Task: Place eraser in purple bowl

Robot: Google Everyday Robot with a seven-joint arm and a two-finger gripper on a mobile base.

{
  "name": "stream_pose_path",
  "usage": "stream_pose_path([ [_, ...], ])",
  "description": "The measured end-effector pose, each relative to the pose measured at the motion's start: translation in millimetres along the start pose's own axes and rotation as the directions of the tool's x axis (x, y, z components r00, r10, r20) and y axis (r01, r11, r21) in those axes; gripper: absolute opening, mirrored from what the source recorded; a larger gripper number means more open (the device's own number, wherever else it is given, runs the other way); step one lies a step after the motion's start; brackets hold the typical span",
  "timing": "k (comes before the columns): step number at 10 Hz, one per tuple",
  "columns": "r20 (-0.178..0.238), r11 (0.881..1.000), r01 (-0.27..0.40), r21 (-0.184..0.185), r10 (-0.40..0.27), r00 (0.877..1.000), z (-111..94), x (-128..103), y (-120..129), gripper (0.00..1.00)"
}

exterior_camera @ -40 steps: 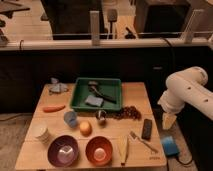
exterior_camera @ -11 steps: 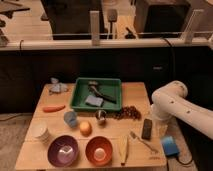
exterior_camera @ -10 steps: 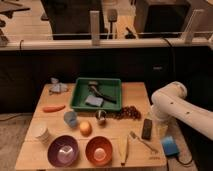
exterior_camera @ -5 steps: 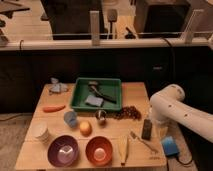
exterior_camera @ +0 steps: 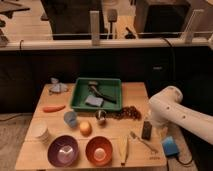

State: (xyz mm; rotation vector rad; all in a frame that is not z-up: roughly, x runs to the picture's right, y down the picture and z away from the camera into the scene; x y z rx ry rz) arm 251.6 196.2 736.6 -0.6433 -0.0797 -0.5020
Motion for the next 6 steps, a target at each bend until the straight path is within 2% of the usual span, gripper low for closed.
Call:
stream_pose_path([
  [6,-0.006,0.993,0.114,-0.004,-0.114,0.993,13,-5,0,0.8],
])
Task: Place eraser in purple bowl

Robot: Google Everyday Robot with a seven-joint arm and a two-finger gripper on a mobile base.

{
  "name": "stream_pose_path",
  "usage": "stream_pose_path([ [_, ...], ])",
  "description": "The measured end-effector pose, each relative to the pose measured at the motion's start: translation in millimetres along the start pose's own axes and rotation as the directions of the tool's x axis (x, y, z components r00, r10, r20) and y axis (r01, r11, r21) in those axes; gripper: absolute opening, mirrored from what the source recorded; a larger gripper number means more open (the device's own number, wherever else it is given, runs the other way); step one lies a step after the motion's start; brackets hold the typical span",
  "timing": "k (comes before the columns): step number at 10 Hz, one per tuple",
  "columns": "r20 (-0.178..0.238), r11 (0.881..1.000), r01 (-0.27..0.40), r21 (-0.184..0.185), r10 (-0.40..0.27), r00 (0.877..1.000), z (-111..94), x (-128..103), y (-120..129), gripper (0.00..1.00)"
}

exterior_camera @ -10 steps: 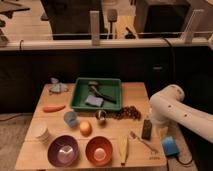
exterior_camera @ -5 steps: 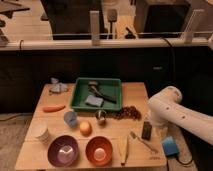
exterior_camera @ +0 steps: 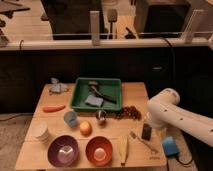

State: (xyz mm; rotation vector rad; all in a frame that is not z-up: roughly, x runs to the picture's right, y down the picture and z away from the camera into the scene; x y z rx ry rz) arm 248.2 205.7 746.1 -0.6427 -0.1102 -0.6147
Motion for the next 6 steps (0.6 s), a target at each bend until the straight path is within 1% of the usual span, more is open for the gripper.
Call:
stream_pose_path([
  [4,0.002,0.997,0.072,-0.004,-0.072,0.997,11,-4,0,0.8],
  [6,0.005,0.994,0.108,-0.006,-0.108,0.994,17,-8,-2,0.8],
])
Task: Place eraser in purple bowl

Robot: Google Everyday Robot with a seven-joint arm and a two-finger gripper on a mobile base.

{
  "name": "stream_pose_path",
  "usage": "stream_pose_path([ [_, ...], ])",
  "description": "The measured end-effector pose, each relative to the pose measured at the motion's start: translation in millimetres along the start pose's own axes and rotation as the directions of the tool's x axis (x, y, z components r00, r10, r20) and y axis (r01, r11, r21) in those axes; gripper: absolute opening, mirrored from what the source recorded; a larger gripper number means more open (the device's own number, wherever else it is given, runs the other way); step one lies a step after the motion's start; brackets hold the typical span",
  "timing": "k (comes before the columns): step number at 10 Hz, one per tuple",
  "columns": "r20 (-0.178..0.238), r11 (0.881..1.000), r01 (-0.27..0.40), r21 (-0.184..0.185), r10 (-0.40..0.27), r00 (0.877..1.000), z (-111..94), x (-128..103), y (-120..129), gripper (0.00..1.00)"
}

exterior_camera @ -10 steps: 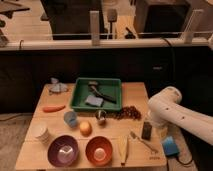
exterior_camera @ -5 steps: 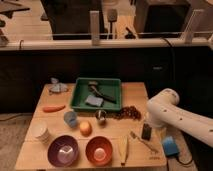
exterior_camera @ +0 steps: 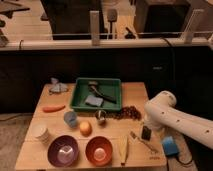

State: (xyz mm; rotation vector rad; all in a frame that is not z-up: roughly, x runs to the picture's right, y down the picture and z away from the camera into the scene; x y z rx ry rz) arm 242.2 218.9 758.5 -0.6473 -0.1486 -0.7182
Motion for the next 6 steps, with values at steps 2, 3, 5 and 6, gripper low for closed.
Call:
stream_pose_path([
  [2,0.005,1.0,0.03,-0.002,-0.03,1.0,6,-3,1,0.8],
  [3,0.007,0.999,0.035,-0.004,-0.035,0.999,8,-4,1,0.8],
  [5,0.017,0.999,0.052,-0.004,-0.052,0.999,15,-7,-1,0.8],
  [6,0.019,0.999,0.055,-0.003,-0.055,0.998,16,-7,-1,0.8],
])
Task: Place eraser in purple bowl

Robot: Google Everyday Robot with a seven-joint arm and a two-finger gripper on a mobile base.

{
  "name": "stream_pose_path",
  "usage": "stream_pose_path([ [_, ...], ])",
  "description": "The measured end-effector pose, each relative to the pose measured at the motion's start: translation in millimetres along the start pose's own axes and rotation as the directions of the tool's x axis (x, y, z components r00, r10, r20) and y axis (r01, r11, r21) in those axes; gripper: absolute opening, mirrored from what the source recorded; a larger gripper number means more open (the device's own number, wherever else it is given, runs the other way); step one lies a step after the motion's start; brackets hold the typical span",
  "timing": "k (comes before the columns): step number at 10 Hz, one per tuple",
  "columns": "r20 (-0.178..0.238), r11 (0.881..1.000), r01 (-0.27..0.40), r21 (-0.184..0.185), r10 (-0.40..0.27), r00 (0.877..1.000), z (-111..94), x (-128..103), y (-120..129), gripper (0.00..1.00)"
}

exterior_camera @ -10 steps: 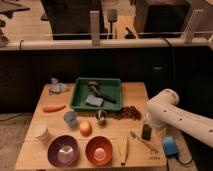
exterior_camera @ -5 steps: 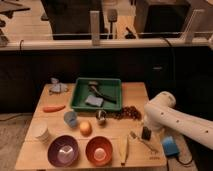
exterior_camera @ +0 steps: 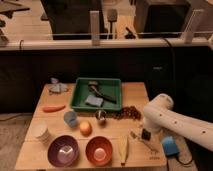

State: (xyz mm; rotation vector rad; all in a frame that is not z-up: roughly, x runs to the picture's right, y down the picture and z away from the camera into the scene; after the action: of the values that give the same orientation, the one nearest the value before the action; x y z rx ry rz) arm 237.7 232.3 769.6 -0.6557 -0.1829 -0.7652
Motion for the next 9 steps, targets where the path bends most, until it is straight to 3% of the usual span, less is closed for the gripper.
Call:
stream_pose_path([
  [9,0.046,1.0,0.004,0.013,-0.005,0.999,13,-17,3,0.8],
])
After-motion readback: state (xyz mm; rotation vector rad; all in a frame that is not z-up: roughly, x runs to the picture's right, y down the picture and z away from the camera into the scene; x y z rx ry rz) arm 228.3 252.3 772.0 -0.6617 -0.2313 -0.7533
